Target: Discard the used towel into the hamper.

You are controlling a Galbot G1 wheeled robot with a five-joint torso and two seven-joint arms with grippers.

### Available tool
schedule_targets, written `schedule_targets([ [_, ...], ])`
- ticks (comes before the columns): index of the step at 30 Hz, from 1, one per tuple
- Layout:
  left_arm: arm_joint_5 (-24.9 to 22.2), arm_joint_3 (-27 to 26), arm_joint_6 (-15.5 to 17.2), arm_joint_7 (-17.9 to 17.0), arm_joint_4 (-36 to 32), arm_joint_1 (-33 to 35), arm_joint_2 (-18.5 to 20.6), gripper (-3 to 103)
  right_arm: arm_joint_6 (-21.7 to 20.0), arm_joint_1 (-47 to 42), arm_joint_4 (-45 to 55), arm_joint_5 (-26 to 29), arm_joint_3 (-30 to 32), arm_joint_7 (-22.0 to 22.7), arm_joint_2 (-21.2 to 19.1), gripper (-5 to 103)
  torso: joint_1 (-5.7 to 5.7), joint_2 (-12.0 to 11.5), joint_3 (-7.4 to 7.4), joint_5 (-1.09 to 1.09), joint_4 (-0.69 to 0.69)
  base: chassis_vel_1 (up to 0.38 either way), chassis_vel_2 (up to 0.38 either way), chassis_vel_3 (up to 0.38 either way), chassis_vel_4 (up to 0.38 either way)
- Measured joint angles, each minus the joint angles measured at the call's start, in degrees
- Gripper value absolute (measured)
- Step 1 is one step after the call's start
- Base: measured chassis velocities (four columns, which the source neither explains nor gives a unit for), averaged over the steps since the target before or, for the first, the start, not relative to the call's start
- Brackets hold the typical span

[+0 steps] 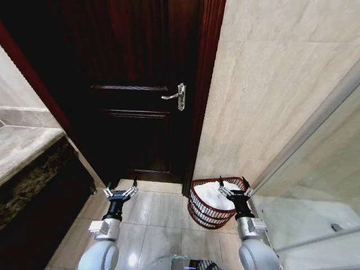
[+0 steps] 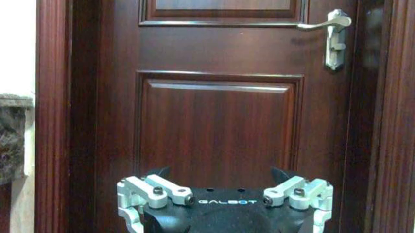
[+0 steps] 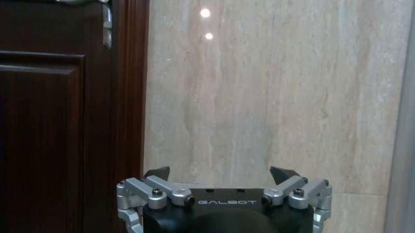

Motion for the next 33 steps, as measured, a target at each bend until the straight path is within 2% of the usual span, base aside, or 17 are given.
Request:
schedule_targets([
  [10, -0.03, -0.38, -0.27, 0.00, -0.03, 0.35, -0.05, 100, 0.00, 0.30, -0.35, -0.22, -1.07, 0.33, -0.12, 100, 0.53, 1.27, 0.74, 0.00, 0.00, 0.021, 0.019, -0.019, -0.020],
  [18, 0.12, -0.42, -0.33, 0.07, -0.02, 0.52, 0.14, 100, 1.37, 1.61, -0.79, -0.44, -2.93, 3.57, -0.23, 100, 1.00, 2.34, 1.35, 0.00, 0.00, 0.023, 0.023, -0.034, -0.029],
  [27, -0.60, -0.38, -0.29, -0.23, 0.07, 0.41, 0.48, 100, 1.50, 1.26, -0.73, 0.05, -2.52, 3.66, -0.28, 100, 1.35, 3.15, 1.82, 0.01, -0.02, -0.001, -0.003, -0.006, -0.013],
  [33, -0.02, -0.56, 0.33, -1.39, -0.29, 0.50, 0.56, 100, 1.51, 1.27, -0.26, 0.88, -1.26, 1.72, -0.55, 100, 1.68, 3.91, 2.24, 0.00, 0.01, 0.000, 0.000, 0.000, 0.000],
])
